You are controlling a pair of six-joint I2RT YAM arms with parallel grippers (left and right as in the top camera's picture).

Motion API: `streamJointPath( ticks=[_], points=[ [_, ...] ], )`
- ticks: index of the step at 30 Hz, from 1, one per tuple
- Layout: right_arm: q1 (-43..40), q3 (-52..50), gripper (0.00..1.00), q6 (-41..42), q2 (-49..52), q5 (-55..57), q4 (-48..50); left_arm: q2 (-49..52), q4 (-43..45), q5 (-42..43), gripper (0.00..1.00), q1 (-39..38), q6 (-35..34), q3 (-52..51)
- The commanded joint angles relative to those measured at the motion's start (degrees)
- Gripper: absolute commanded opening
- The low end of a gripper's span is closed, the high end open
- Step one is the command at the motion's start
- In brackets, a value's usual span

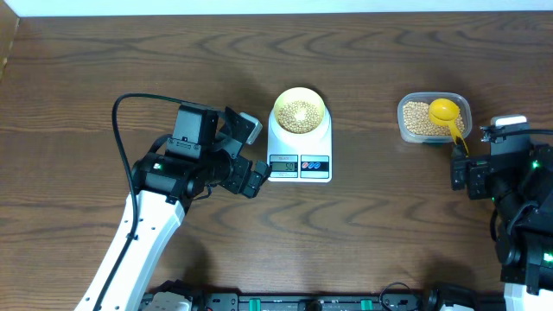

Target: Scoop item into bowl and weigh 50g on scale

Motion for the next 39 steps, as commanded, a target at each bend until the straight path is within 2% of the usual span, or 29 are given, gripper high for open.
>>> streamJointPath(
  ticks=[1, 18, 26, 34, 39],
  points=[
    [-0.13, 0.28, 0.99, -0.83, -0.31, 0.24, -0.22, 0.09, -0.17, 0.70, 0.98, -0.04, -0.50, 0.07],
    [-0.13, 0.28, 0.99, -0.83, -0.31, 0.31, -0.48, 0.09, -0.17, 0.70, 0.98, -0.04, -0.48, 0.07],
    [0.22, 0.28, 0.99, -0.83, -0.42, 0.26, -11.52, 0.09, -0.17, 0.70, 0.98, -0.04, -0.48, 0.07],
    [9.55, 0.28, 0.99, -0.83, -5.01, 0.26, -16.92, 0.09, -0.20, 0.70, 0.98, -0.04, -0.48, 0.07],
    [10.56, 0.28, 0.99, -0.61, -7.37, 0.11, -17.53, 0.09, -0.20, 0.70, 0.98, -0.04, -0.50, 0.07]
  ],
)
